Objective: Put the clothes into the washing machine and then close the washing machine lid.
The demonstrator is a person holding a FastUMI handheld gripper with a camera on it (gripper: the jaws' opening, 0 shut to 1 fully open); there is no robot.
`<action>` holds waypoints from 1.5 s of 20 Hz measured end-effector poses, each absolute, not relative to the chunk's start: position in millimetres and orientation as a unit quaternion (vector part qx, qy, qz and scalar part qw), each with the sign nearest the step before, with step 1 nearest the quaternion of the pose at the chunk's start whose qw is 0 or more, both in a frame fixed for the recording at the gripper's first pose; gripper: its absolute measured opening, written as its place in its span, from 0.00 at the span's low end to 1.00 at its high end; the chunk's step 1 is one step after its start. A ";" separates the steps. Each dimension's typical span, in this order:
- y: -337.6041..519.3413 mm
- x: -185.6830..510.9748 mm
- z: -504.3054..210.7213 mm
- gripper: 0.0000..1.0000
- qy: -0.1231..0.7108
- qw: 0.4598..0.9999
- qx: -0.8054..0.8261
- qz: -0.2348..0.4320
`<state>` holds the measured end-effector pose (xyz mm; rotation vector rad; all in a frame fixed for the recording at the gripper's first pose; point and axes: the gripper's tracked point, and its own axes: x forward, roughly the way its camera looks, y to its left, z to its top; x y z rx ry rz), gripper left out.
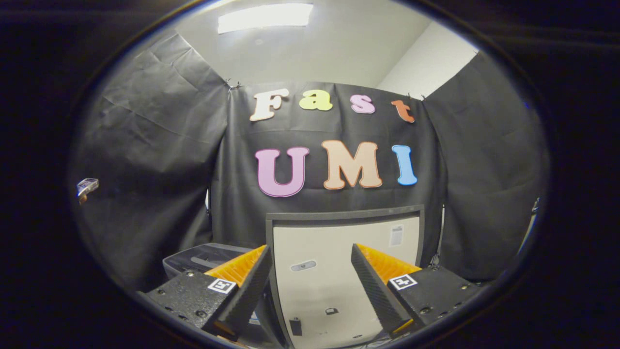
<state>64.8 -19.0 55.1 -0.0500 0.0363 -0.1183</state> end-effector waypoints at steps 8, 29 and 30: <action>-17.5 64.2 53.8 0.98 0.029 0.997 -0.035 -0.061; -7.2 66.0 60.8 0.98 0.026 0.997 -0.040 -0.055; -7.7 66.4 60.9 0.98 0.027 0.997 -0.041 -0.056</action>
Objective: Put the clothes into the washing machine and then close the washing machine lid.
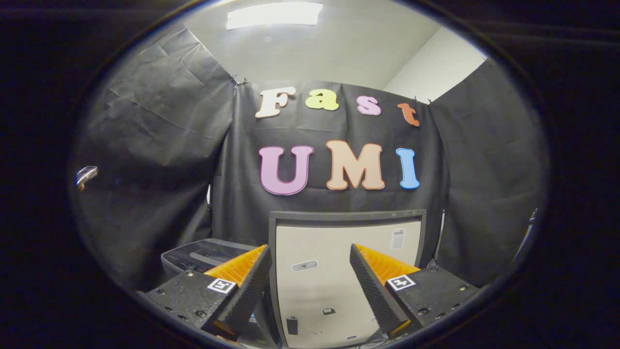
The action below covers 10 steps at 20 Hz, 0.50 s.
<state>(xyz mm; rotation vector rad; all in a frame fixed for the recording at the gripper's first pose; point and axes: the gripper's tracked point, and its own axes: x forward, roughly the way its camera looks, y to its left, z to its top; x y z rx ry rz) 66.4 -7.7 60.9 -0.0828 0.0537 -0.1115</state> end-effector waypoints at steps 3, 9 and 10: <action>-5.9 65.2 60.9 0.98 0.030 0.997 -0.047 -0.055; -2.6 66.1 62.0 0.97 0.031 0.997 -0.055 -0.052; -3.3 65.2 61.4 0.97 0.033 0.997 -0.056 -0.052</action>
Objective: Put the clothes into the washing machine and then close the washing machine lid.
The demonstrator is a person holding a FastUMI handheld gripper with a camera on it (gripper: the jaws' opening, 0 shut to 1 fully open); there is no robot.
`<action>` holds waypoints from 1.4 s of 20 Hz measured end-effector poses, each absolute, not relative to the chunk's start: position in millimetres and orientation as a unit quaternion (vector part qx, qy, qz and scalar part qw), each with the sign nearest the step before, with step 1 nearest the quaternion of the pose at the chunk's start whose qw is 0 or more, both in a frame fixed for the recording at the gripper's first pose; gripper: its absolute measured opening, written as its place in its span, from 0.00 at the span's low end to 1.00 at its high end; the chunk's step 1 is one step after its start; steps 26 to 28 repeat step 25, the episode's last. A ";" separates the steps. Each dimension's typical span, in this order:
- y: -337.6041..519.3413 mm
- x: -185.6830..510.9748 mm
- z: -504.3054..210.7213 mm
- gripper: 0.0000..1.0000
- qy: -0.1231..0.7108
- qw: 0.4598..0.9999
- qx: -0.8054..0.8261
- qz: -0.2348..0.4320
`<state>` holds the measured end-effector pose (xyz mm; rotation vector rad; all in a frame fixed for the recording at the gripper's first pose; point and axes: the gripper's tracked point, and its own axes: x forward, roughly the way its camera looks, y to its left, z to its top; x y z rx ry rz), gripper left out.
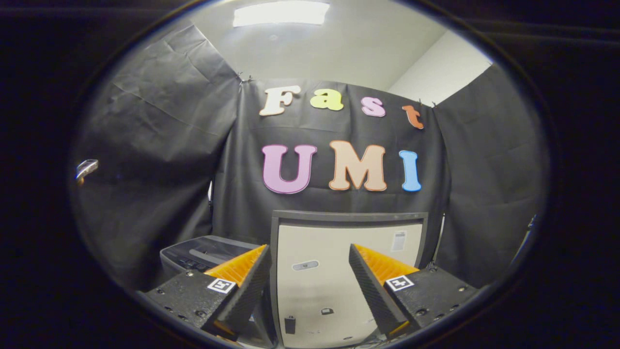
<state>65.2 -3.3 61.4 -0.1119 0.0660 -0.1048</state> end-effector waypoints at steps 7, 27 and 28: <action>-2.5 65.5 63.1 0.97 0.032 0.997 -0.054 -0.054; -3.2 61.5 64.0 0.97 0.036 0.996 -0.064 -0.055; -3.2 61.5 64.0 0.97 0.036 0.996 -0.064 -0.055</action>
